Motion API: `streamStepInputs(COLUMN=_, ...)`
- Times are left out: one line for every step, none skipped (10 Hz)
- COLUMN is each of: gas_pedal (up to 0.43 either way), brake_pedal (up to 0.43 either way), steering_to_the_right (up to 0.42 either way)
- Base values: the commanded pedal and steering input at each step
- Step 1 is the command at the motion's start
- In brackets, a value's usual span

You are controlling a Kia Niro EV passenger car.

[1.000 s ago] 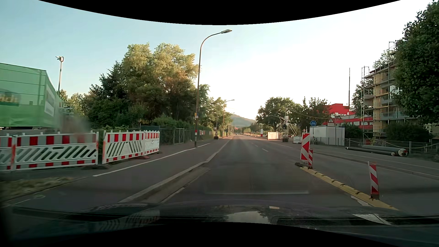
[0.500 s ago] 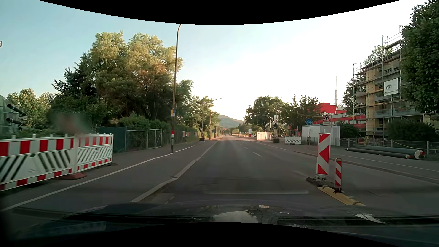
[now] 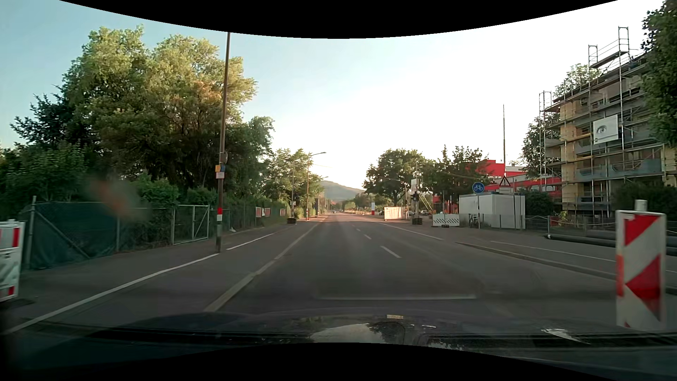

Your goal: Follow the waypoints while adhering to traffic rules and regulations

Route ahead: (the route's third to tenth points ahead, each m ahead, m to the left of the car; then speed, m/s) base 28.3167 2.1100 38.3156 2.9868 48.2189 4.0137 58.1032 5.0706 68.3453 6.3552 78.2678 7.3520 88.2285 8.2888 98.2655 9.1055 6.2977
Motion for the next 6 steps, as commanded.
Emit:
streamStepInputs(gas_pedal=0.169, brake_pedal=0.0, steering_to_the_right=0.063)
streamStepInputs(gas_pedal=0.169, brake_pedal=0.0, steering_to_the_right=0.063)
streamStepInputs(gas_pedal=0.169, brake_pedal=0.0, steering_to_the_right=0.063)
streamStepInputs(gas_pedal=0.169, brake_pedal=0.0, steering_to_the_right=0.062)
streamStepInputs(gas_pedal=0.169, brake_pedal=0.0, steering_to_the_right=0.061)
streamStepInputs(gas_pedal=0.169, brake_pedal=0.0, steering_to_the_right=0.061)
